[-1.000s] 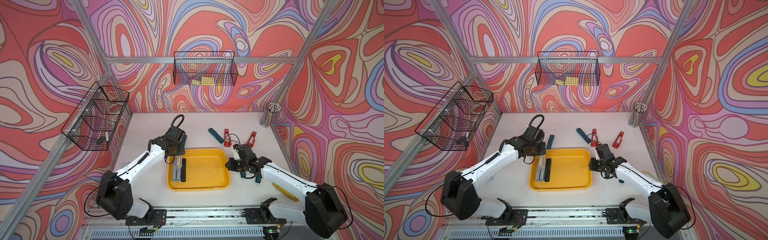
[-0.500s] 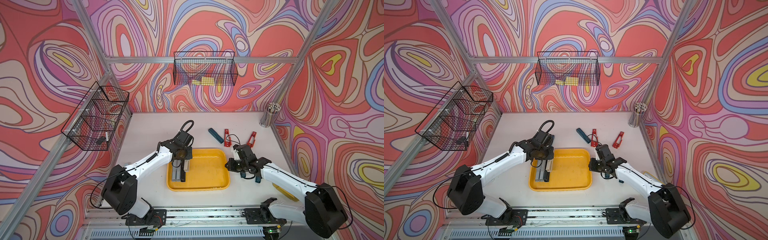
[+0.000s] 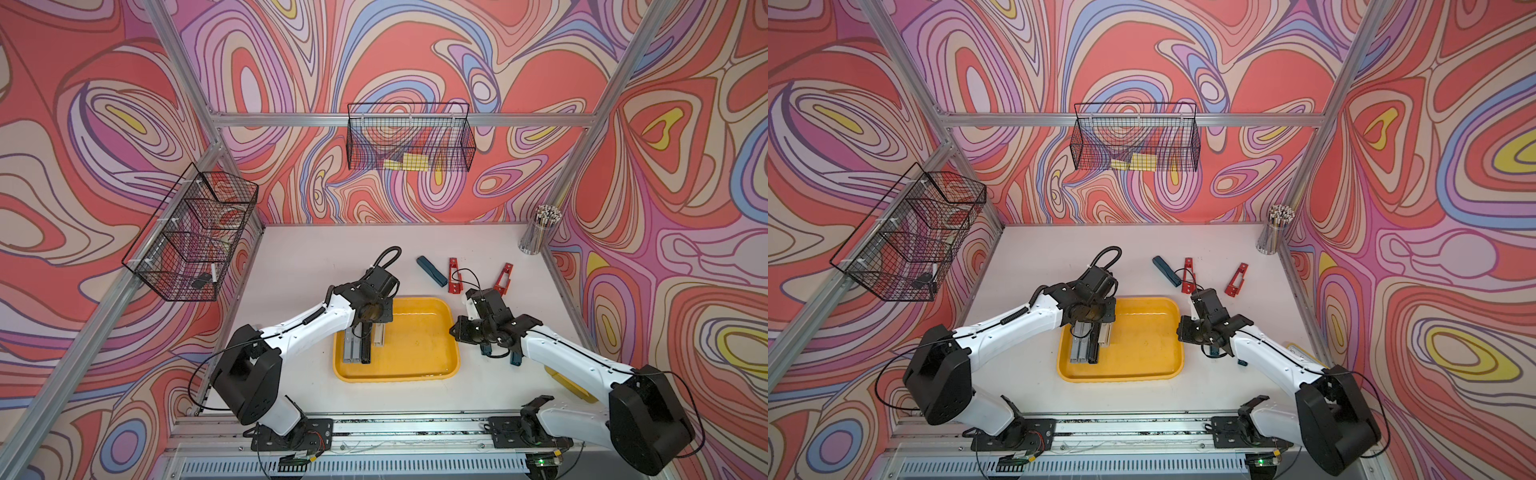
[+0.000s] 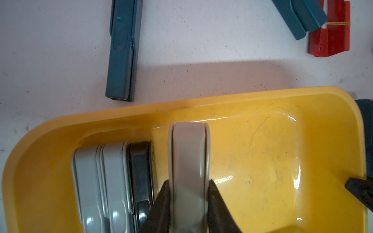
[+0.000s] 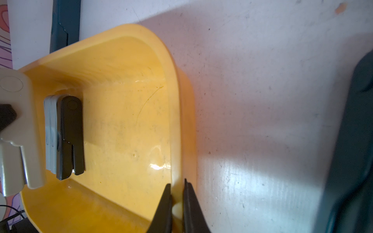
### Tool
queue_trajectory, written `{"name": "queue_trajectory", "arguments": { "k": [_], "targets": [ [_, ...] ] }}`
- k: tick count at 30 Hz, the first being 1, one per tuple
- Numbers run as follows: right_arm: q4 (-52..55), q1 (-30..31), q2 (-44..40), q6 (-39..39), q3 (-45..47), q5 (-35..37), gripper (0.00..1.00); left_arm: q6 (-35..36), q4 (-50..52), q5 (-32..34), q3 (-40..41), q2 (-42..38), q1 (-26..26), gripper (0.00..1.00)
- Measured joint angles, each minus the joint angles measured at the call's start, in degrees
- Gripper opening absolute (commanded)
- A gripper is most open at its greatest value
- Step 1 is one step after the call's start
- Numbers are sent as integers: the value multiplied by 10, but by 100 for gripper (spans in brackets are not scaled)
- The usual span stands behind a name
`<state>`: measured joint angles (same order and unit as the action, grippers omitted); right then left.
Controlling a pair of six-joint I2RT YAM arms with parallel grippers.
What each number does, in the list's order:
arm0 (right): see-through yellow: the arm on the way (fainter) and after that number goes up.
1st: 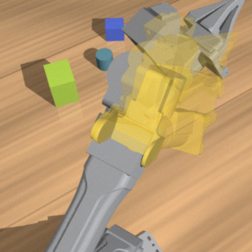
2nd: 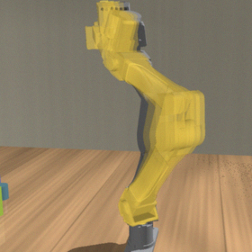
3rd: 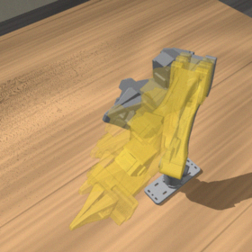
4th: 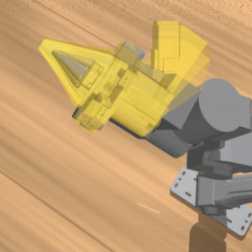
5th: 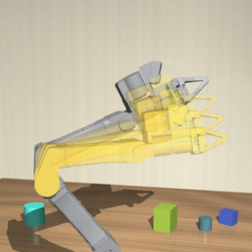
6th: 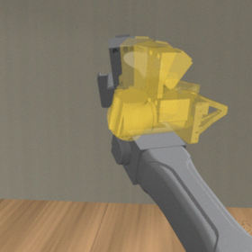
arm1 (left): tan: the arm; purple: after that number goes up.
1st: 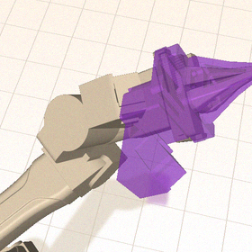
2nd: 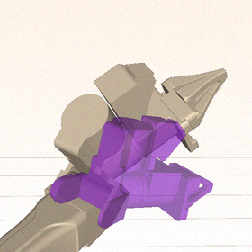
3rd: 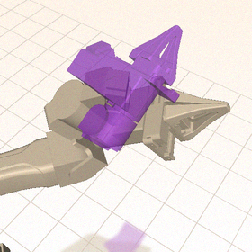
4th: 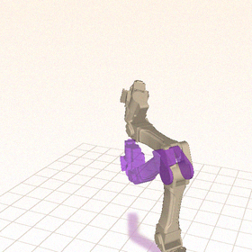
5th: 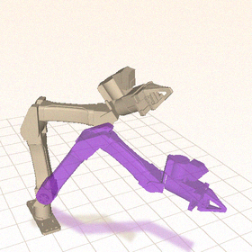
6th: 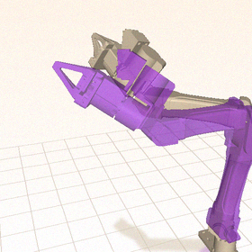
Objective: Put the pruning pliers into the storage box
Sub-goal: Place the pruning pliers in the storage box.
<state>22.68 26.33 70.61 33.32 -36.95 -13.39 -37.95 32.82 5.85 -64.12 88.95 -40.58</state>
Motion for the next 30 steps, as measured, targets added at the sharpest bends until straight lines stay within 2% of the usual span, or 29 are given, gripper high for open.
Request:
{"name": "queue_trajectory", "arguments": {
  "k": [8, 30],
  "targets": [
    [0, 0, 1, -1, -1, 0, 12, -30, 3, 23, 0, 8, -30, 0],
    [-1, 0, 3, -2, -2, -2, 12, -73, -1, 41, 50, 30, -44, 0]
  ]
}}
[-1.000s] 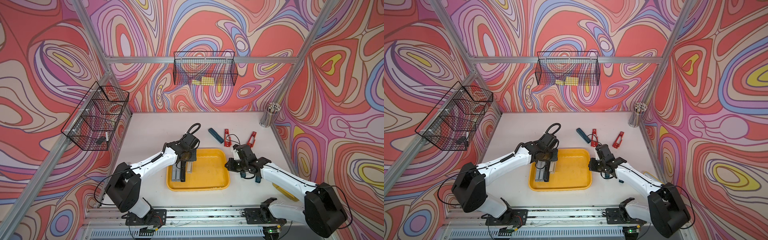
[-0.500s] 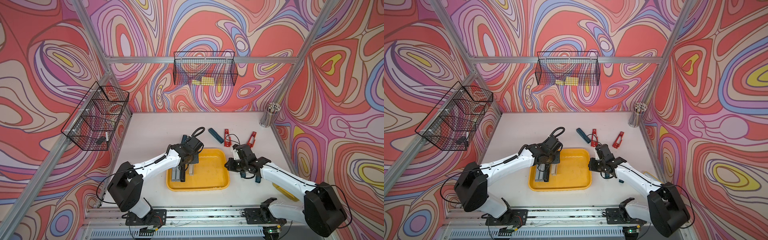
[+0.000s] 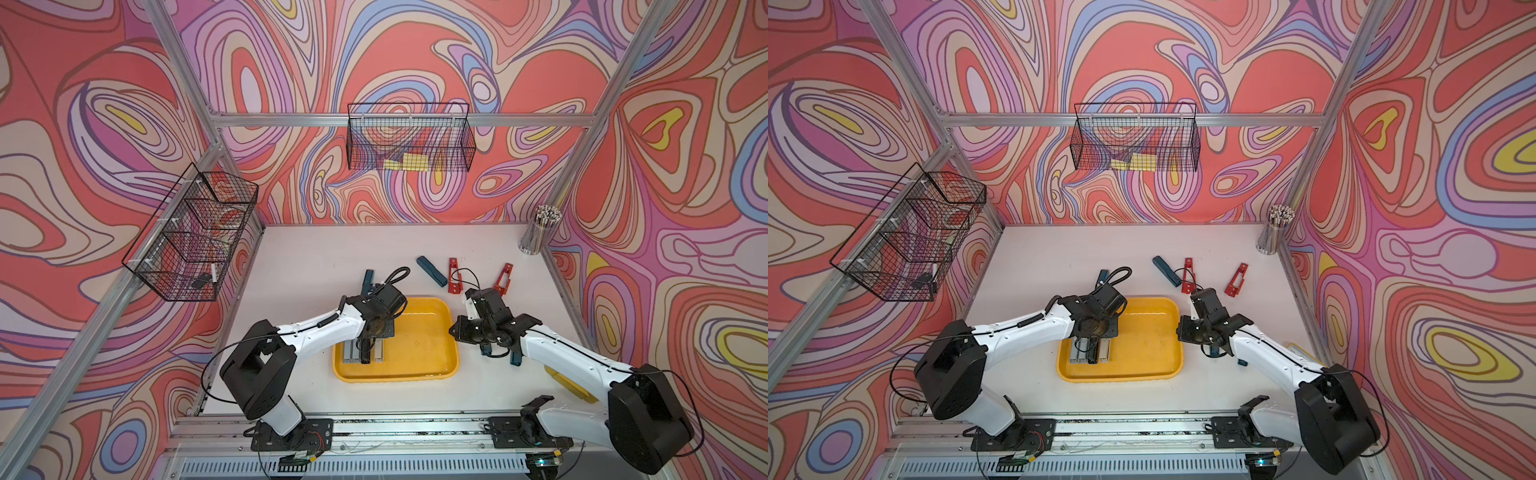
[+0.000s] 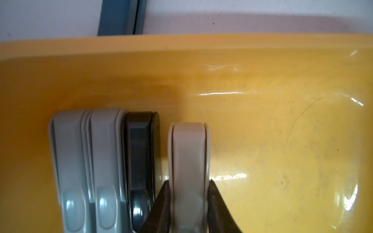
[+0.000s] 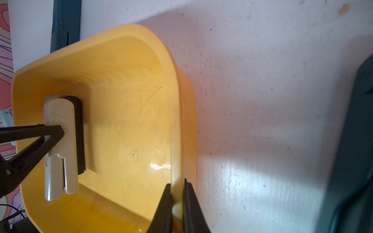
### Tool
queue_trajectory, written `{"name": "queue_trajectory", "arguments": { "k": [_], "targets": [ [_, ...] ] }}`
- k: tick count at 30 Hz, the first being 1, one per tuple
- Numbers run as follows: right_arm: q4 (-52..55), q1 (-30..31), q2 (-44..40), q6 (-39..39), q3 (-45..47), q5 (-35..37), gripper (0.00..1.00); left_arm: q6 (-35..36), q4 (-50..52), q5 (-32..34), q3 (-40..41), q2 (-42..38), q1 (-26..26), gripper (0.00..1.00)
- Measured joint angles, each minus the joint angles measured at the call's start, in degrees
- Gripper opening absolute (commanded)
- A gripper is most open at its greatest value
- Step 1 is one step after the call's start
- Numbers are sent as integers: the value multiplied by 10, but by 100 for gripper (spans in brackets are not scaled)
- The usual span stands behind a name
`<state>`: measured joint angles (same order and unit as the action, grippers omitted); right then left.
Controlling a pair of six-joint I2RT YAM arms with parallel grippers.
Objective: Put the pruning pliers into the storage box
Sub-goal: Place the pruning pliers in the storage box.
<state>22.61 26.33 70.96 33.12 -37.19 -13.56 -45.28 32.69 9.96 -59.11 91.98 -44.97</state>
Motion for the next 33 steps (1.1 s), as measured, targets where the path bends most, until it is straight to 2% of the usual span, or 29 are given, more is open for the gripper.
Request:
{"name": "queue_trajectory", "arguments": {
  "k": [29, 33],
  "targets": [
    [0, 0, 0, 0, 0, 0, 12, -5, -4, 10, 0, 49, -1, 0],
    [0, 0, 0, 0, 0, 0, 12, -5, -4, 11, 0, 50, -1, 8]
  ]
}}
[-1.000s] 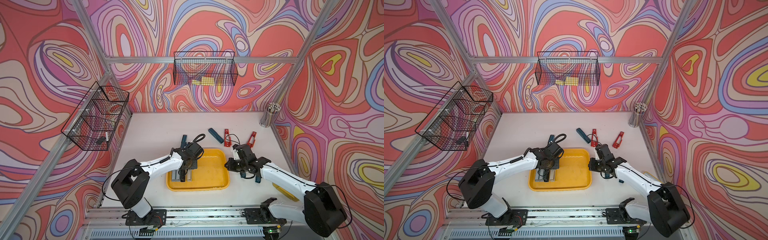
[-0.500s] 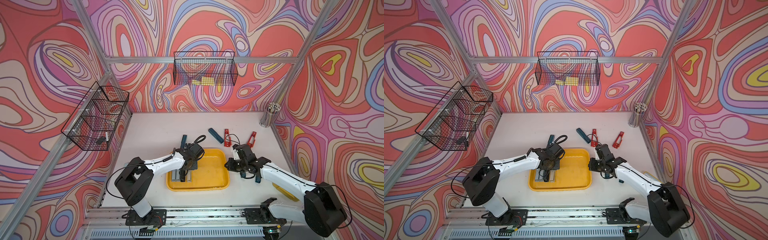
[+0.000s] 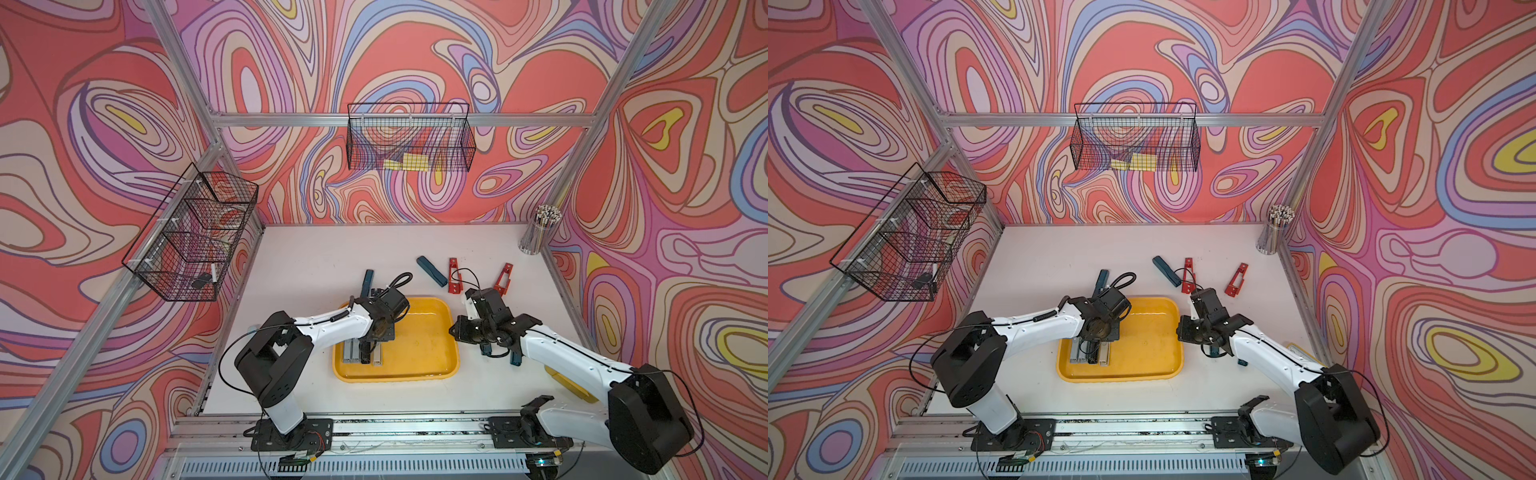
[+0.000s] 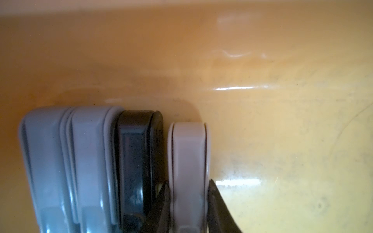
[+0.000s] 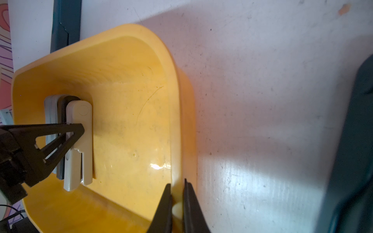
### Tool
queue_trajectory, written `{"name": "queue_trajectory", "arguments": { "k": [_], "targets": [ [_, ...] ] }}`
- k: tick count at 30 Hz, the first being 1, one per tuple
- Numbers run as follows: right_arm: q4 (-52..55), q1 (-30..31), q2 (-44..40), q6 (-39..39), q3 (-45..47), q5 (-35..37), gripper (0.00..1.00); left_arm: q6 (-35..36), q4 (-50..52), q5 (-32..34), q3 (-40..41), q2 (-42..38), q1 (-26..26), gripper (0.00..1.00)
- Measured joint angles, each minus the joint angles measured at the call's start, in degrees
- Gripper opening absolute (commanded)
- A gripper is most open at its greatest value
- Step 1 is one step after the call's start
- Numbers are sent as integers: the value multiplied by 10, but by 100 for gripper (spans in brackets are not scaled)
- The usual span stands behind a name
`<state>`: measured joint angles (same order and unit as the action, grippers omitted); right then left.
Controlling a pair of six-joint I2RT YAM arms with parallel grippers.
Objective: Put the pruning pliers into the storage box
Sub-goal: Place the pruning pliers in the storage box.
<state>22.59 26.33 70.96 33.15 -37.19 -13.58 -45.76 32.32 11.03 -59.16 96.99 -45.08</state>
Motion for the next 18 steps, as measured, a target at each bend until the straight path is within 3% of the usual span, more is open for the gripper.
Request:
{"name": "queue_trajectory", "arguments": {
  "k": [18],
  "targets": [
    [0, 0, 0, 0, 0, 0, 12, -4, 0, 6, -2, 3, 0, 32]
  ]
}}
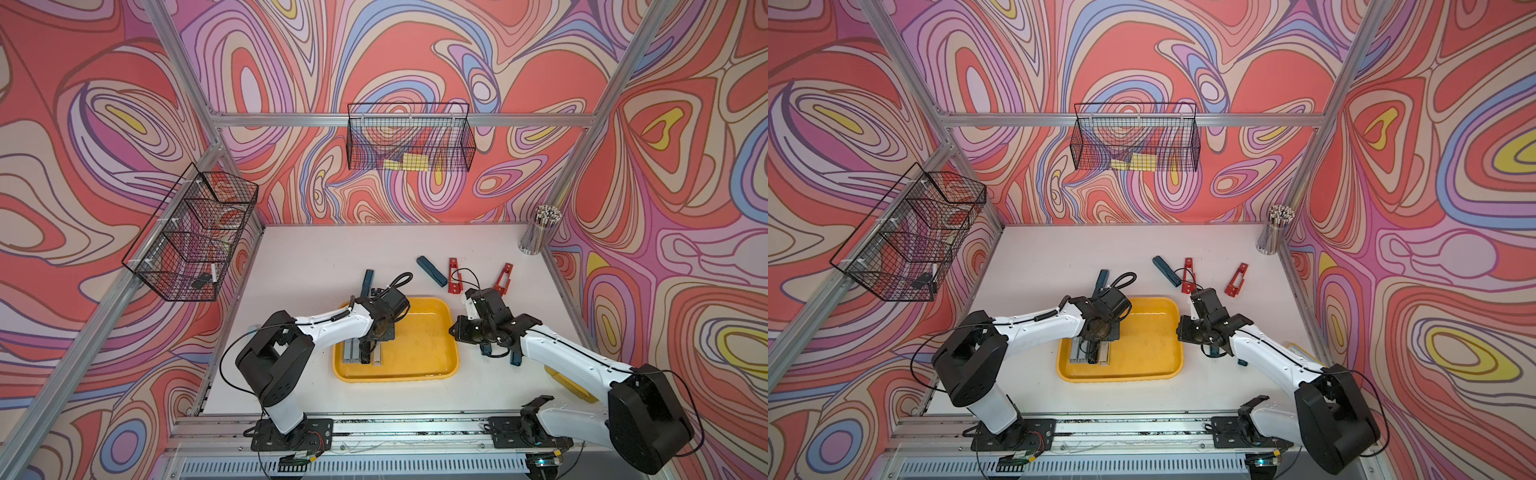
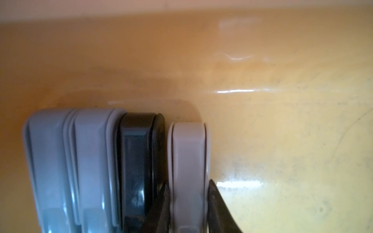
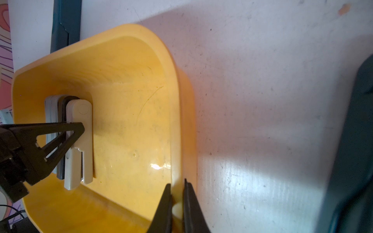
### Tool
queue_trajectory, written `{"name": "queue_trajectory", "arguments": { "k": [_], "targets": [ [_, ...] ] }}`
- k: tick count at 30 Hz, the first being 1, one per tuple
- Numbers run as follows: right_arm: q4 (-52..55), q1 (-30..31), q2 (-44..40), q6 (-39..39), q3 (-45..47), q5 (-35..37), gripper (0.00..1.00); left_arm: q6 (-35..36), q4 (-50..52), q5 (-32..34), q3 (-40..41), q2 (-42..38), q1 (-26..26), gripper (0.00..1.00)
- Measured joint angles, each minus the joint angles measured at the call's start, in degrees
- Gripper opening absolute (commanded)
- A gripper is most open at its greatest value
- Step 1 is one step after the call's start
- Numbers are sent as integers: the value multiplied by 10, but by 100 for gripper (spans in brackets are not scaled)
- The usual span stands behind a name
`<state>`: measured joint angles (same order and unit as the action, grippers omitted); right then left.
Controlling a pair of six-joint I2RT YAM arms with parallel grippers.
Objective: Put the pruning pliers into the storage box
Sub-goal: Place the pruning pliers in the storage box.
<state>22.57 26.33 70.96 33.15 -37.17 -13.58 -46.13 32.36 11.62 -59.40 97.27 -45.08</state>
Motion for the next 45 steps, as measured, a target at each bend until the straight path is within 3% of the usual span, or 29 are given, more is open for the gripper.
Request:
{"name": "queue_trajectory", "arguments": {
  "k": [6, 28, 31, 35, 38, 45],
  "targets": [
    [0, 0, 0, 0, 0, 0, 12, 0, 1, 0, -3, 3, 0, 37],
    [0, 0, 0, 0, 0, -1, 12, 0, 40, 21, -45, 7, -6, 38],
    [0, 0, 0, -1, 0, -1, 12, 0, 50, 24, -56, 4, -10, 33],
    [0, 0, 0, -1, 0, -2, 12, 0, 53, 24, -64, -4, -14, 10],
    [1, 0, 0, -1, -1, -2, 12, 0, 52, 22, -67, -5, -17, 2],
    [5, 0, 0, -5, -3, -2, 12, 0, 51, 12, -67, -5, -24, 0]
  ]
}}
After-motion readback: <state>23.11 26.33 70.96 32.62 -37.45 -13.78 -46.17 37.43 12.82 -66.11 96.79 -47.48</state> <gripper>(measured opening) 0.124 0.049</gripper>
